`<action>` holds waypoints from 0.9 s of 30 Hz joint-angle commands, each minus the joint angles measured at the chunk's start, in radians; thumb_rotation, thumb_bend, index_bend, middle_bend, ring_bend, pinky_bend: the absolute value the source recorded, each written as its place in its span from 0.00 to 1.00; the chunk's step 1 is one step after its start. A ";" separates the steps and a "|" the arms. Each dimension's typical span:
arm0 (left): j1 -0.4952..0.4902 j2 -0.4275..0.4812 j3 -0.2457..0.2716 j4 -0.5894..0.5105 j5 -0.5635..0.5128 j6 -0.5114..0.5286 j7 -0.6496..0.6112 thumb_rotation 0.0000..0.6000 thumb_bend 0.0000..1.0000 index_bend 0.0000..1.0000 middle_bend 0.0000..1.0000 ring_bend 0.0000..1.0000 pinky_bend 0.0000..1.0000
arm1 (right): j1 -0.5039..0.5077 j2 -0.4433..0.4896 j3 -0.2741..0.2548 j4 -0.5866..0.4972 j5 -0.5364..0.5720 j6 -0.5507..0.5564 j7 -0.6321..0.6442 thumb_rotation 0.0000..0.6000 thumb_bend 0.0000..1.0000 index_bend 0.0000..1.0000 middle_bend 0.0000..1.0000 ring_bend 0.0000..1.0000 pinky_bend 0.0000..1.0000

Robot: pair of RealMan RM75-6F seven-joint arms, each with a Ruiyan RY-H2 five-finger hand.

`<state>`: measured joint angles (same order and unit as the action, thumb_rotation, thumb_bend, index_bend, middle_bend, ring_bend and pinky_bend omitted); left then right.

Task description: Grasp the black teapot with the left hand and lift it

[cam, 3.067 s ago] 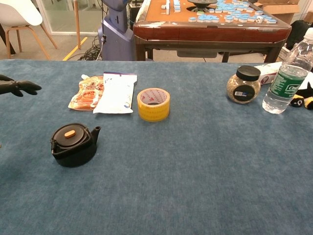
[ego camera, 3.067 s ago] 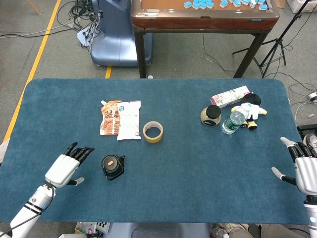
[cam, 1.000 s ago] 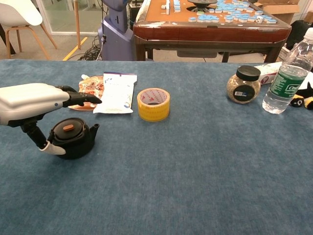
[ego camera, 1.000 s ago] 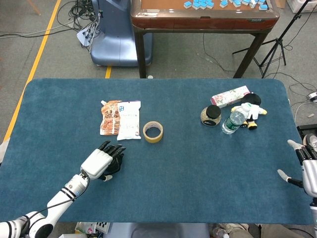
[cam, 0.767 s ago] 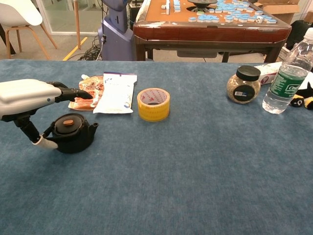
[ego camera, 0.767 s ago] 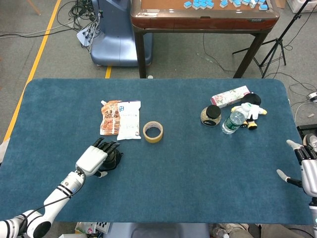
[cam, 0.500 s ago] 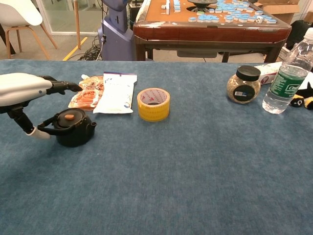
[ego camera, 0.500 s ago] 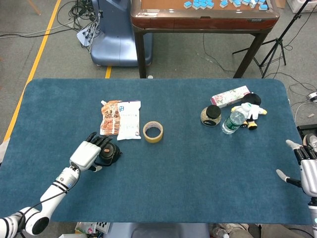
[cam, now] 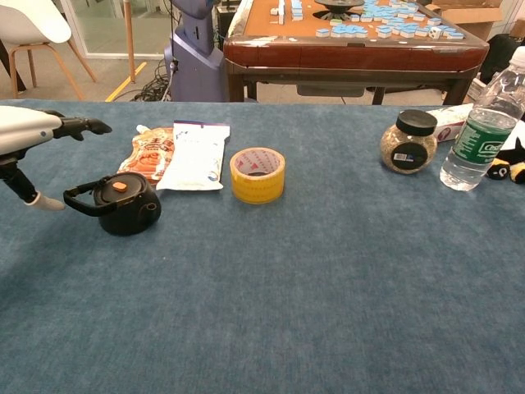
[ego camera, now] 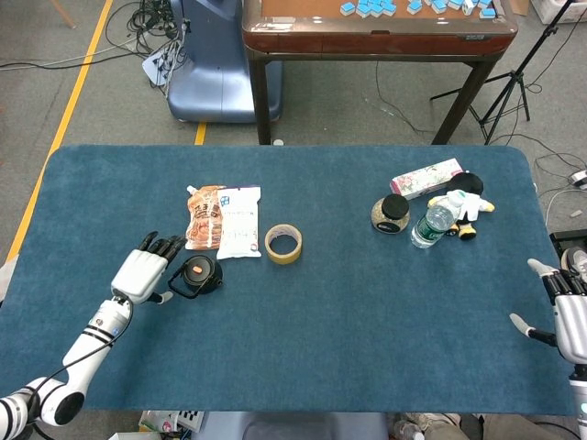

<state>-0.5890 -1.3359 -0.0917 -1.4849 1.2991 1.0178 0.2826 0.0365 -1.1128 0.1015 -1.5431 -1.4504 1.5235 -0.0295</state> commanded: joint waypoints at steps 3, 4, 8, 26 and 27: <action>0.034 0.029 0.031 -0.046 0.027 0.049 0.036 1.00 0.13 0.16 0.10 0.15 0.02 | 0.003 -0.001 -0.001 0.002 -0.004 -0.005 0.003 1.00 0.12 0.18 0.26 0.22 0.31; 0.037 0.031 0.035 -0.053 0.035 0.057 0.037 1.00 0.13 0.19 0.12 0.16 0.02 | 0.005 -0.002 -0.002 0.003 -0.005 -0.006 0.003 1.00 0.12 0.18 0.26 0.22 0.31; 0.048 0.030 0.045 -0.069 0.078 0.091 0.033 1.00 0.13 0.28 0.19 0.19 0.02 | 0.008 -0.006 -0.004 0.008 -0.010 -0.010 0.008 1.00 0.12 0.18 0.26 0.22 0.31; 0.034 -0.013 0.053 -0.102 0.096 0.069 0.097 1.00 0.13 0.34 0.28 0.25 0.02 | -0.009 -0.002 -0.011 0.017 -0.016 0.009 0.030 1.00 0.12 0.18 0.26 0.22 0.31; 0.032 -0.017 0.051 -0.102 0.093 0.066 0.101 1.00 0.13 0.35 0.29 0.26 0.02 | -0.009 -0.003 -0.012 0.018 -0.016 0.009 0.031 1.00 0.12 0.18 0.26 0.22 0.31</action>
<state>-0.5554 -1.3513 -0.0394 -1.5865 1.3931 1.0851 0.3825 0.0273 -1.1152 0.0901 -1.5248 -1.4660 1.5328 0.0019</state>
